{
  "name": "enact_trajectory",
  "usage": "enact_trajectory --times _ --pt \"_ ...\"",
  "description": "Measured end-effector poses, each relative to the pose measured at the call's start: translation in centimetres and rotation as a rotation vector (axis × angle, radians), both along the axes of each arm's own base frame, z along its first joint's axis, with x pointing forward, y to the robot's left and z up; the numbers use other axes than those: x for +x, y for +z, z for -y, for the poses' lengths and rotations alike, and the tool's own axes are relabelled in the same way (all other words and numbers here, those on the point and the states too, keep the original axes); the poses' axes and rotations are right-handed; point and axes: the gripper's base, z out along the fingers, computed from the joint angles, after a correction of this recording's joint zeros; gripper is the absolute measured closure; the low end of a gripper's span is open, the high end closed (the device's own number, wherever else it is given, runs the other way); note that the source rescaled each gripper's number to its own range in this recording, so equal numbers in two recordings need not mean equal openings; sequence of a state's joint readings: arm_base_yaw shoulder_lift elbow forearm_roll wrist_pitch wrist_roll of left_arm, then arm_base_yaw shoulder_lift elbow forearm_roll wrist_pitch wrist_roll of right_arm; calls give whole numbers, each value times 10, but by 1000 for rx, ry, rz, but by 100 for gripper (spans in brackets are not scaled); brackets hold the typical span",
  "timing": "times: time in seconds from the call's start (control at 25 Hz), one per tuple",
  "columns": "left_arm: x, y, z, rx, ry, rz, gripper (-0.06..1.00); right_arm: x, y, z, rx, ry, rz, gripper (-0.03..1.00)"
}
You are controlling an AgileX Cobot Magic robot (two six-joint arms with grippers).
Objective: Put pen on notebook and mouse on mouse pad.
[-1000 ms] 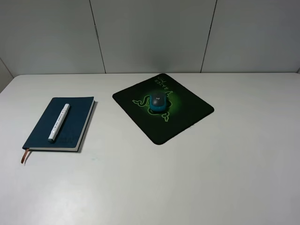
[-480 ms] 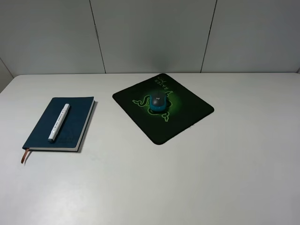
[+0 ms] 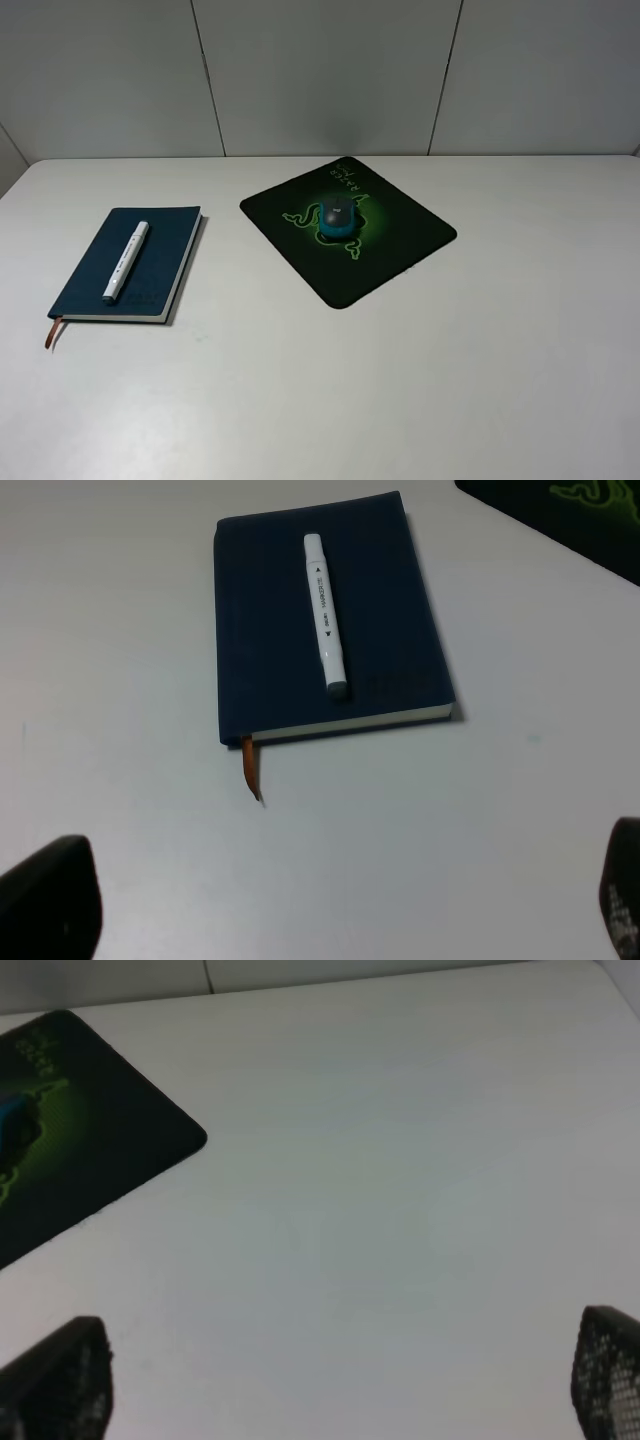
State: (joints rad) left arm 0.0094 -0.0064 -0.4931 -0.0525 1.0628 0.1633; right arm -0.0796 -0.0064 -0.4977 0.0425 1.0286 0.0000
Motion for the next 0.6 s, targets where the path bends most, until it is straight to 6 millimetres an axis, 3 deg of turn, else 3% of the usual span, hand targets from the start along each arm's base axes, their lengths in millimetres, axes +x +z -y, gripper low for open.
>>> enact_trajectory --times 0.6 --pt "0 0 0 -1 0 0 -6 0 0 0 0 0 0 -3"
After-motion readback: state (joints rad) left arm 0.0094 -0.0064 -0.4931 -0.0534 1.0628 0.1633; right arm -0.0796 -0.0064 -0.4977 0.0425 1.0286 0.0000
